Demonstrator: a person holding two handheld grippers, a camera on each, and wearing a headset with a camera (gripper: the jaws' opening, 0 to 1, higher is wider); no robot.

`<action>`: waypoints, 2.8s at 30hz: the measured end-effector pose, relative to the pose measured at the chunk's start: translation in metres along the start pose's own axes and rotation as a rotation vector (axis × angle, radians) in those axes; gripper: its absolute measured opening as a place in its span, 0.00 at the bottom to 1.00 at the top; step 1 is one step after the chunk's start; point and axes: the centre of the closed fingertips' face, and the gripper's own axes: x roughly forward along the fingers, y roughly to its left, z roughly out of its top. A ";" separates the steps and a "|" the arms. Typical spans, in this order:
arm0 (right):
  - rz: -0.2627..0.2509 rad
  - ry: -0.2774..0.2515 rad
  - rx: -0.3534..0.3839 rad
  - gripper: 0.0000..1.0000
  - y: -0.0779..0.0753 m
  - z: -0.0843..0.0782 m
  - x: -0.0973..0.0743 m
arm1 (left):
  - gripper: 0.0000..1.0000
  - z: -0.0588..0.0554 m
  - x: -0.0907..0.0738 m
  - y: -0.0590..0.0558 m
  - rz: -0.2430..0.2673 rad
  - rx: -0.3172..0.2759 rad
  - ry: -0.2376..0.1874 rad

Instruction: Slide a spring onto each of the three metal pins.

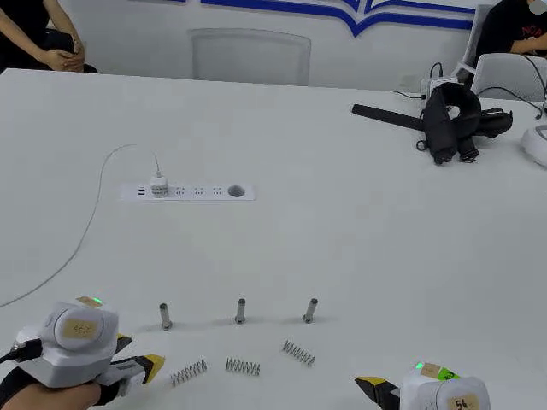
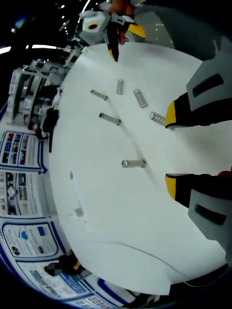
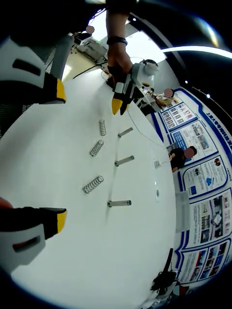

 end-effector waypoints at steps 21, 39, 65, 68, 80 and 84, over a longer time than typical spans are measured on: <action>0.015 0.014 -0.007 0.90 0.000 -0.002 0.008 | 0.58 -0.026 -0.021 -0.016 -0.062 -0.025 -0.016; 0.032 0.032 -0.008 0.90 0.005 -0.006 0.014 | 0.66 -0.057 -0.036 -0.035 -0.102 -0.022 -0.001; 0.005 0.041 -0.022 0.90 -0.002 -0.003 0.000 | 0.73 -0.055 -0.030 -0.039 -0.134 0.041 0.022; 0.001 0.039 -0.022 0.90 -0.002 -0.002 -0.002 | 0.73 -0.051 -0.028 -0.038 -0.140 0.050 0.022; -0.013 0.035 -0.011 0.90 -0.002 -0.003 -0.008 | 0.71 -0.044 -0.016 -0.050 -0.197 0.089 0.046; -0.011 0.043 -0.011 0.90 0.000 -0.006 -0.008 | 0.71 -0.041 -0.012 -0.053 -0.207 0.113 0.050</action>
